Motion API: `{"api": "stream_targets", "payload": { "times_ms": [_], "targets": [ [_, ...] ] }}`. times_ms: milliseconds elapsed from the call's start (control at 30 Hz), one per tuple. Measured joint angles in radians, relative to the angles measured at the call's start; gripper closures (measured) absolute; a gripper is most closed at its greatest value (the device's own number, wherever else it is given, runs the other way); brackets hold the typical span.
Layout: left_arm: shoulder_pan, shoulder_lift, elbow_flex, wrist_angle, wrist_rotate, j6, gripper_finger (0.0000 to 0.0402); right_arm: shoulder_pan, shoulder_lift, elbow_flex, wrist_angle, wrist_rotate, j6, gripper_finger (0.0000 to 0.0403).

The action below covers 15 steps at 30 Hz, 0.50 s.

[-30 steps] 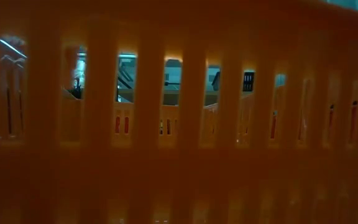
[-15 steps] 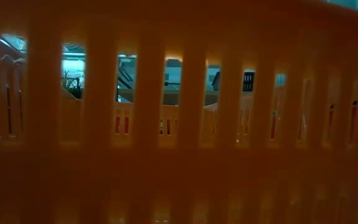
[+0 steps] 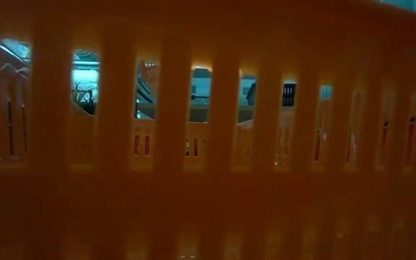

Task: Stack baskets on shelf by color
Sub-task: Put the top left orange bin on the shelf aligned with the other bin

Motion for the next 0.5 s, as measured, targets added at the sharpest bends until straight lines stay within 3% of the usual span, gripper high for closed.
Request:
{"api": "stream_targets", "payload": {
  "times_ms": [267,500],
  "targets": [
    [0.062,0.126,0.0,0.047,-0.007,0.107,0.0401,0.0,0.0,0.0,0.014,0.0,-0.021,0.03],
    [0.071,0.153,0.0,0.045,-0.025,0.149,0.0401,0.0,0.0,0.0,0.014,0.0,-0.022,0.03]
  ]
}}
